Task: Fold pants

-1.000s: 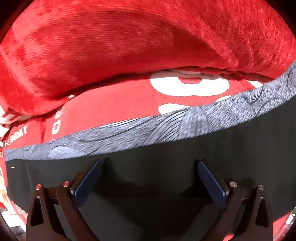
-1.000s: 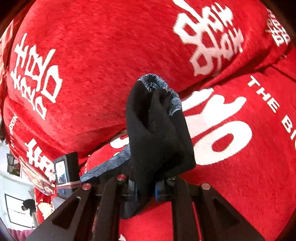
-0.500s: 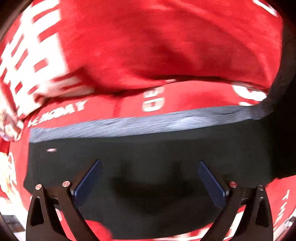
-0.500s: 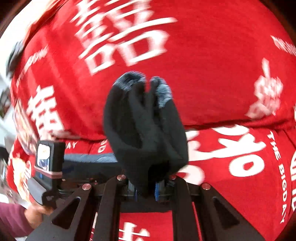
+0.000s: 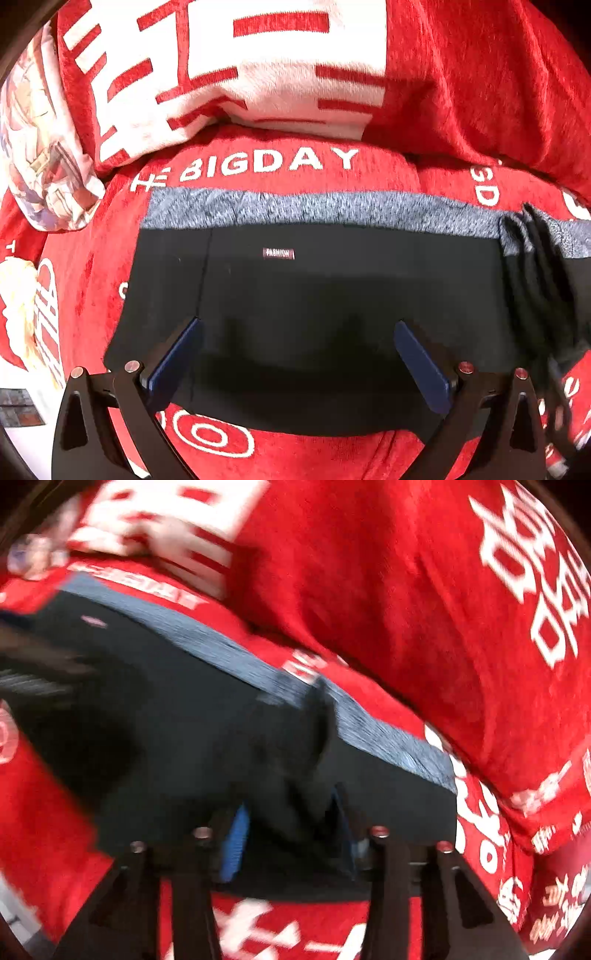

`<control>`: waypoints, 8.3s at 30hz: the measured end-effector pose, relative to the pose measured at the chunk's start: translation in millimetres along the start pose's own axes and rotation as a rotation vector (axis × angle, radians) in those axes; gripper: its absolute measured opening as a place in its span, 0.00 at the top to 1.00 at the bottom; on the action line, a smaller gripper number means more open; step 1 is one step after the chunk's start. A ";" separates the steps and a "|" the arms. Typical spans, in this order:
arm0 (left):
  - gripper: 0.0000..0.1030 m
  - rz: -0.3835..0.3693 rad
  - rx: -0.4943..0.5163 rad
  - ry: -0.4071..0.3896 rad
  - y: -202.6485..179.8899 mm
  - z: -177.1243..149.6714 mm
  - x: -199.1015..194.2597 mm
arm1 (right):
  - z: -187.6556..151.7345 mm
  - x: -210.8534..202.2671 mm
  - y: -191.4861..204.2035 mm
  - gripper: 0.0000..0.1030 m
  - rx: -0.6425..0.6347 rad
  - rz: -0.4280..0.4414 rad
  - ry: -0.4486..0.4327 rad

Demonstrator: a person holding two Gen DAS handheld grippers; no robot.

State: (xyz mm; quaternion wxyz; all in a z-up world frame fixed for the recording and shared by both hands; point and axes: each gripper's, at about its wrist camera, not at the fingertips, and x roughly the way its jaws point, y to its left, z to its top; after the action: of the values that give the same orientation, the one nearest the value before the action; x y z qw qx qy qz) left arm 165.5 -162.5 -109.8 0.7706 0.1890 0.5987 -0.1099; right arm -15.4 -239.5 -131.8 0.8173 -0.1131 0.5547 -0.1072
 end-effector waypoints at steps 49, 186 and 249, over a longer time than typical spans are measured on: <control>0.23 -0.256 0.172 -0.032 -176.0 15.2 -29.0 | -85.2 53.2 -265.1 0.86 0.930 0.639 0.073; 0.00 -0.313 -0.434 0.190 160.2 -99.8 19.0 | -4.7 11.6 9.5 0.00 0.331 0.452 0.444; 0.59 0.196 0.283 -0.309 52.2 -85.5 5.7 | 246.3 20.9 188.8 0.04 -0.206 0.820 0.503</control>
State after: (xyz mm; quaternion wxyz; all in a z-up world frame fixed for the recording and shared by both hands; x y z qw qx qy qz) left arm 112.3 -78.8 -125.1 0.8259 0.3336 0.4308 -0.1450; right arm 230.8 -49.9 -119.1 0.6177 0.0636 0.7413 0.2547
